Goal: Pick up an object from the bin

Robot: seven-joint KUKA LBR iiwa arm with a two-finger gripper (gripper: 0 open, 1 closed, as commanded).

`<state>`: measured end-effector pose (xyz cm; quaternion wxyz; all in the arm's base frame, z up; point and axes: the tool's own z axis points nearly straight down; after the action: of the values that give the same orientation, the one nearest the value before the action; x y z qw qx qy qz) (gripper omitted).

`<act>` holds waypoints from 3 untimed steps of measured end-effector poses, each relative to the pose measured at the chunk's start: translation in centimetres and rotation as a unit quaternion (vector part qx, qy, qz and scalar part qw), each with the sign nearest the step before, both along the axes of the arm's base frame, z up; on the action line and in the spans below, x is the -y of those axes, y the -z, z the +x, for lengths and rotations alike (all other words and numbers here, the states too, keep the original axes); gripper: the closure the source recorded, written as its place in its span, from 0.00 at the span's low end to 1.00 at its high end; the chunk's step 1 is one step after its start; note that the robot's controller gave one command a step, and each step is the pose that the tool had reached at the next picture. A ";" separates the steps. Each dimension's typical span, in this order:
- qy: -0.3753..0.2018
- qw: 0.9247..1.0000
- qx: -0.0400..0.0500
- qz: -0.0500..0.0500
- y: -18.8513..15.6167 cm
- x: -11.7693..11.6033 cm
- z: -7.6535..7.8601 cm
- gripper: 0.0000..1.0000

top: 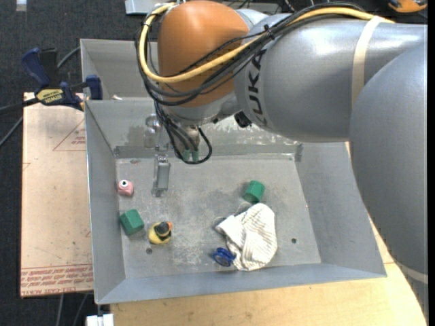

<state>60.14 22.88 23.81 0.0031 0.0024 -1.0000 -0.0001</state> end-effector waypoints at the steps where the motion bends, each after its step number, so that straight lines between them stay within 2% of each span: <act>1: 0.002 1.000 0.004 0.001 -0.5 0.2 0.2 0.00; 2: -0.051 0.999 0.003 0.001 7.8 0.0 0.0 0.00; 3: -0.070 0.998 0.003 0.001 9.8 0.0 0.4 0.00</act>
Offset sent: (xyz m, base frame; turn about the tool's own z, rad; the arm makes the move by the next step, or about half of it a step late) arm -0.0009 -0.0005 -0.0953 -0.1203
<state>60.50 22.92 14.05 -0.0003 0.0728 -0.9973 -0.0009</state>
